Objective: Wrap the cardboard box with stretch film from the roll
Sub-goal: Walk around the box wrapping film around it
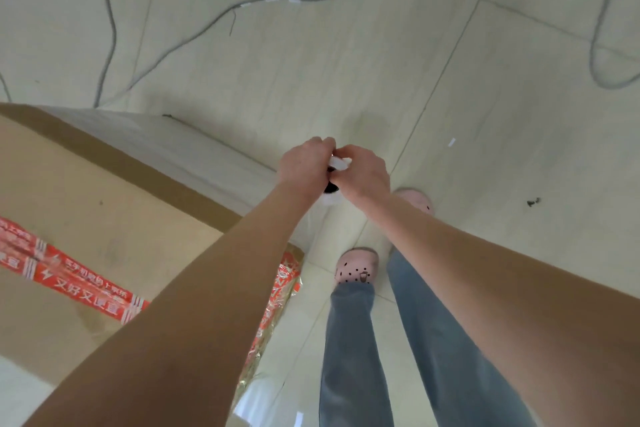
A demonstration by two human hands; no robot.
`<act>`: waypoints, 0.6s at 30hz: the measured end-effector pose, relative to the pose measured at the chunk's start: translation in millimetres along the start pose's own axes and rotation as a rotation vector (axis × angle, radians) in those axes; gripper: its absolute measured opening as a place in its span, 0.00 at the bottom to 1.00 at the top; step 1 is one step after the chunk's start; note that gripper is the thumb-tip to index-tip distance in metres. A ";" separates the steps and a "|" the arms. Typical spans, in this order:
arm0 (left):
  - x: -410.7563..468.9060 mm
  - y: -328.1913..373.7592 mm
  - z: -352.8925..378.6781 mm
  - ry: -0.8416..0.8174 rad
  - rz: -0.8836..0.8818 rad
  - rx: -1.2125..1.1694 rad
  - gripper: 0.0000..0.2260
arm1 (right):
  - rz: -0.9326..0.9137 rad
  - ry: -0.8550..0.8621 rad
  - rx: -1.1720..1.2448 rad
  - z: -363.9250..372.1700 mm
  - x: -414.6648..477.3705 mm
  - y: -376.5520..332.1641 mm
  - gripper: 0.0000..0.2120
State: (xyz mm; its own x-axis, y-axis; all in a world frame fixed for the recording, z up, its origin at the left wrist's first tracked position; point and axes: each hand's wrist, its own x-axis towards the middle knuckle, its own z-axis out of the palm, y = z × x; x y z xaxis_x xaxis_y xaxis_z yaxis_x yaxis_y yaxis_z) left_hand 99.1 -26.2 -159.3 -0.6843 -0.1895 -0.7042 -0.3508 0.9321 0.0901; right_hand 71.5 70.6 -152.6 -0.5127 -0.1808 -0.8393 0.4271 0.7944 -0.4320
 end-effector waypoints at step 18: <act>16.8 -27.1 -18.1 0.031 -0.169 -0.350 0.21 | 0.050 -0.031 0.047 4.8 20.6 -52.2 0.24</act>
State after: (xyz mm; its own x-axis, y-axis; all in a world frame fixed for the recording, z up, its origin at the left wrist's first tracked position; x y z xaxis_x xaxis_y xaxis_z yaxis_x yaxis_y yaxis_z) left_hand 85.5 -60.3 -160.8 -0.6154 -0.3453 -0.7086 -0.6533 0.7264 0.2135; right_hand 42.2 22.6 -148.9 -0.4670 -0.1603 -0.8696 0.4863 0.7748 -0.4040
